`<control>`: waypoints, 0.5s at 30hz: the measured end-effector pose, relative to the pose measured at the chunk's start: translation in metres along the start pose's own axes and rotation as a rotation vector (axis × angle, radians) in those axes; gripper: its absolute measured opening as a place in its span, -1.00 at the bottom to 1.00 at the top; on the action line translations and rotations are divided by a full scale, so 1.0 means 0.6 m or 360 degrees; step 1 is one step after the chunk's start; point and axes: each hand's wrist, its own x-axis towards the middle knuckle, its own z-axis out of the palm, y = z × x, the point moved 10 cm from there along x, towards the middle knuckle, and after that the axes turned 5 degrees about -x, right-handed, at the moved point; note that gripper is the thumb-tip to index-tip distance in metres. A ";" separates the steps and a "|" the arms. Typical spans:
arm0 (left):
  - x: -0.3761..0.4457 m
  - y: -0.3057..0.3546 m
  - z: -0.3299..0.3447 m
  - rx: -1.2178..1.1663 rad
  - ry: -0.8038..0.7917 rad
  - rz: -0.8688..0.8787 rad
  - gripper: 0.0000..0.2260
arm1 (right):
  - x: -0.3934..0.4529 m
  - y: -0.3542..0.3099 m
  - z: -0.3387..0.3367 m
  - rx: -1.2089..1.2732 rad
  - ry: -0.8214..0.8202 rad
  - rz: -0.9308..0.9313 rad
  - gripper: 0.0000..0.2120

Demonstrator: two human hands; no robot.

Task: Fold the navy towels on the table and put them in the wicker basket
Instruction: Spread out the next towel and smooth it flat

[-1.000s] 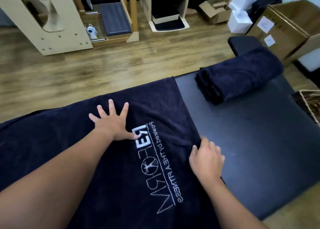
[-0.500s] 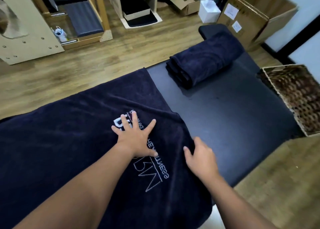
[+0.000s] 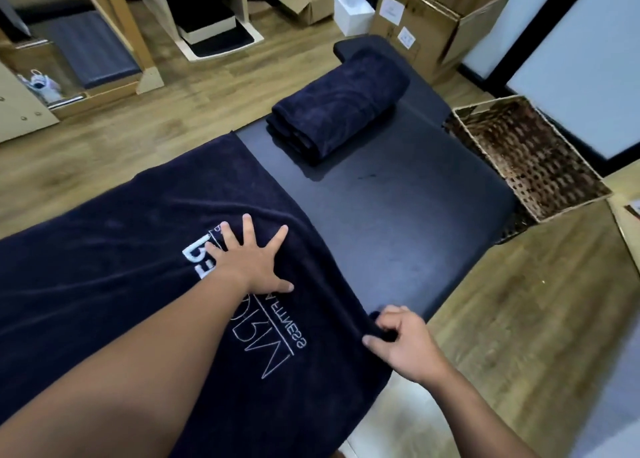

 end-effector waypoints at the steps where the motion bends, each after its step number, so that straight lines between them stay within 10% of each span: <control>1: 0.001 0.000 -0.001 0.0000 -0.0007 -0.0006 0.07 | -0.003 -0.003 0.007 0.0100 -0.0166 -0.0020 -0.70; 4: 0.006 0.003 -0.005 0.0017 -0.0025 -0.0025 0.12 | -0.013 0.026 -0.003 0.0291 -0.0393 0.0196 -0.72; 10: 0.018 0.014 -0.016 0.0006 -0.0011 -0.0015 0.15 | -0.010 0.103 -0.101 -0.0700 0.0111 0.0564 -0.64; 15: 0.017 0.044 -0.012 0.0033 0.0179 0.0198 -0.10 | -0.012 0.044 -0.035 -0.0603 0.0107 0.0262 -0.71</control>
